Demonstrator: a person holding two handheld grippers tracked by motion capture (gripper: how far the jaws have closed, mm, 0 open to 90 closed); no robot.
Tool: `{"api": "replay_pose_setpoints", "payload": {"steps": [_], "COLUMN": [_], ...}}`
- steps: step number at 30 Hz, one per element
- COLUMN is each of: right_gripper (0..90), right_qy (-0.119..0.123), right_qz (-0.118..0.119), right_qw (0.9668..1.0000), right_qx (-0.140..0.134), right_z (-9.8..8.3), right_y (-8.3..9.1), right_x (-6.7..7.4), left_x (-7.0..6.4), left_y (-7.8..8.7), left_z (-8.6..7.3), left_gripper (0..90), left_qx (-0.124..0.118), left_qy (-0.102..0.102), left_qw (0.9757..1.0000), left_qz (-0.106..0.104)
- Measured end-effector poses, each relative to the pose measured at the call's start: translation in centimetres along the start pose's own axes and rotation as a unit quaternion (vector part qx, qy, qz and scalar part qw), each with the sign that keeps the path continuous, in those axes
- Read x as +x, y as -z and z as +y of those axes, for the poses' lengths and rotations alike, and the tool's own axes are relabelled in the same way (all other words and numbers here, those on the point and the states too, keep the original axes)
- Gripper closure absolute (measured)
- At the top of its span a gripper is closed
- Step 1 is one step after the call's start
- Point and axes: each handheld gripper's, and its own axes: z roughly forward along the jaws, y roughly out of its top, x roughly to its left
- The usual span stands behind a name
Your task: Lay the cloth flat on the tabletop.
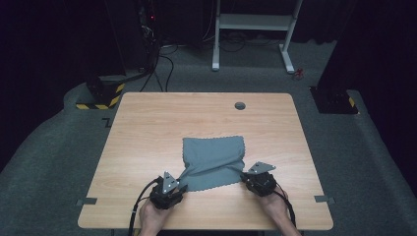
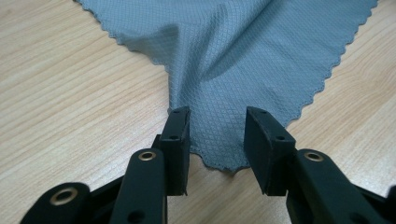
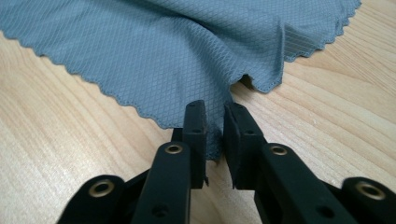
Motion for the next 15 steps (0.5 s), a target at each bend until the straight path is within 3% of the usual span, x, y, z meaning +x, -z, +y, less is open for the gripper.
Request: {"api": "replay_pose_setpoints", "payload": {"steps": [2, 5, 8, 11, 15], "right_gripper": [87.0, 89.3, 89.7, 89.8, 89.8], "right_qy": [0.011, 0.016, 0.021, 0.009, 0.017], "right_qz": [-0.001, 0.001, 0.003, 0.024, 0.029], "right_qw": [0.9999, 0.9999, 0.9998, 0.9997, 0.9994], "right_qx": [-0.001, 0.004, 0.005, 0.002, 0.004], "right_z": [-0.1, -0.1, -0.5, -1.1, -1.5], "right_y": [0.1, 0.3, 0.7, 1.4, 2.3], "right_x": [0.4, 0.8, 1.1, 1.4, 2.0], "left_x": [0.2, 0.3, 0.2, -0.1, -0.3], "left_y": [0.0, 0.0, 0.1, 0.1, 0.4], "left_z": [-0.2, -0.2, -0.1, -0.1, 0.1], "left_gripper": [63.2, 66.3, 75.1, 87.1, 88.9], "left_qx": [-0.005, -0.005, -0.002, 0.001, 0.012], "left_qy": [0.013, 0.014, 0.003, -0.01, -0.014], "left_qw": [0.9998, 0.9996, 0.9996, 0.9995, 0.9989], "left_qz": [-0.015, -0.022, -0.029, -0.03, -0.043]}}
